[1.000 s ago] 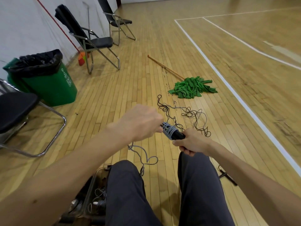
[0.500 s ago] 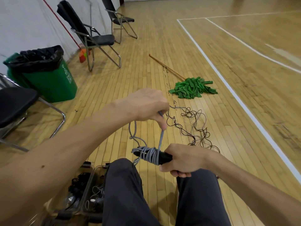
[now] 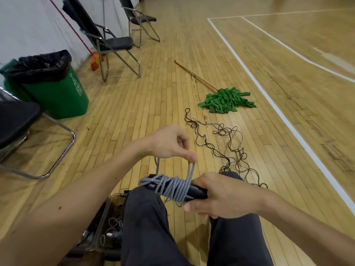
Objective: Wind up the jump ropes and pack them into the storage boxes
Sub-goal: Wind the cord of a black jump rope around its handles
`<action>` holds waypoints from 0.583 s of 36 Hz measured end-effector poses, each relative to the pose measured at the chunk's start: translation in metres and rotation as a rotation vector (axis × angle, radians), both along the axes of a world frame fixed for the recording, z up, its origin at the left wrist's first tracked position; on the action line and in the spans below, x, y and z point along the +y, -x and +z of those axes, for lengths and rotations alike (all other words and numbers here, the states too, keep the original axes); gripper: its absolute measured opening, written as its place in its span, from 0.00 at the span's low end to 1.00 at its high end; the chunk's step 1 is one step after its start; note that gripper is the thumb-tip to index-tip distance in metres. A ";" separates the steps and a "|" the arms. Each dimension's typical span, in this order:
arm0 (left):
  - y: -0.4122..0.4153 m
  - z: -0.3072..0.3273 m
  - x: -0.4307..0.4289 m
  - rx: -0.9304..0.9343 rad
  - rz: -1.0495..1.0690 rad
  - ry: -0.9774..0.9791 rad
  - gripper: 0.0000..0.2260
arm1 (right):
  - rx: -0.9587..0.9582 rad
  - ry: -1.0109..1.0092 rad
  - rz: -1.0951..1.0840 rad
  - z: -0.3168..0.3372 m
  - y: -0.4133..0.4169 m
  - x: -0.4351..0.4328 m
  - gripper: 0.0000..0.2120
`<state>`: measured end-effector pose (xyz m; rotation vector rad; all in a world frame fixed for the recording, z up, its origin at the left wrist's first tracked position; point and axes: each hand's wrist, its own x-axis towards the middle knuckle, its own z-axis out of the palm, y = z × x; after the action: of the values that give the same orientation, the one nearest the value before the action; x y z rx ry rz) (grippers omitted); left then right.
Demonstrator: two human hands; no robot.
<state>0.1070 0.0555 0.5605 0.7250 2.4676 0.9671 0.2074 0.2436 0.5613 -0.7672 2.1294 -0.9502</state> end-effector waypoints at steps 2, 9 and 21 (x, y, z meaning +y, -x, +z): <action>-0.003 -0.010 -0.002 -0.086 0.079 -0.094 0.24 | 0.007 0.098 -0.047 0.000 0.002 0.002 0.08; -0.007 -0.085 -0.018 -0.305 0.293 -0.005 0.09 | -0.115 0.275 -0.191 -0.005 0.012 0.006 0.05; -0.051 -0.081 0.000 -0.360 0.365 -0.272 0.29 | -0.039 0.165 -0.467 -0.025 0.029 0.007 0.05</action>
<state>0.1579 0.0552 0.4795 0.1480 2.2074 1.4456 0.1786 0.2502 0.5360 -0.3214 2.2612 -1.3823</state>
